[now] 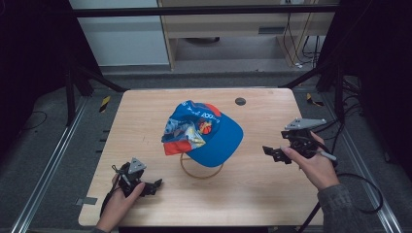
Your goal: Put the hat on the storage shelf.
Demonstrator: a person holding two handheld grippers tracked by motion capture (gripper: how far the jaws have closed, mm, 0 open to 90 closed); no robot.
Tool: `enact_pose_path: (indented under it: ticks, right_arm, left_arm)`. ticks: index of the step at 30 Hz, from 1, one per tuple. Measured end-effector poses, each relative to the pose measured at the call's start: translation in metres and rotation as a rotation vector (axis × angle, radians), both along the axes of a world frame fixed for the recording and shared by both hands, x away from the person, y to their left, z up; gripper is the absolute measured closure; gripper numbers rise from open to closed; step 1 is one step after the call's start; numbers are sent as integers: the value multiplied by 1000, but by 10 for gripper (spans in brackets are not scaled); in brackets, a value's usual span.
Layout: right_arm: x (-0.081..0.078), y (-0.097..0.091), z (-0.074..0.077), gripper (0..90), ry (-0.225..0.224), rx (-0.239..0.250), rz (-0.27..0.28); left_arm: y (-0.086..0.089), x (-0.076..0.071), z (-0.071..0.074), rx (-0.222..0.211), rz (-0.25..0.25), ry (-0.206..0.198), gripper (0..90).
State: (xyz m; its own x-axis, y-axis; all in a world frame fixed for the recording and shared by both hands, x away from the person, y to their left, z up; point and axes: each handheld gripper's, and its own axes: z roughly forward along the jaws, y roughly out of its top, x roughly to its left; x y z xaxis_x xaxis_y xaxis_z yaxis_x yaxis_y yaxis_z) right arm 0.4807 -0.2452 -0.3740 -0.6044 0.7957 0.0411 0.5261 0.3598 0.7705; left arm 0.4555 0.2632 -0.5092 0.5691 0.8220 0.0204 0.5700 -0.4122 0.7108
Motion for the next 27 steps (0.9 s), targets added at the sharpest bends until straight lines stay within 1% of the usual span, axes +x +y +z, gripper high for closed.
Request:
enact_pose_path:
  ticks: [6,8,12,14,15,20,27]
  right_arm:
    - [0,4,-25,126,26,-23,-14]
    - [-1,4,-33,133,41,-21,-22]
    - [-2,5,-48,142,51,-26,-33]
    - [-3,5,-55,144,57,-21,-42]
    - [-3,6,-59,144,59,-28,-46]
    - [-4,8,-73,144,66,-41,-54]
    - [-6,12,-92,144,93,-49,-62]
  left_arm:
    - [0,0,0,0,1,0,0]
    - [0,0,0,-1,1,-1,0]
    - [0,0,0,-2,0,-1,0]
    - [0,0,0,-2,0,-1,0]
    - [0,0,0,-2,0,-1,0]
    - [0,0,0,-1,0,-1,0]
    - [0,0,0,0,0,-1,0]
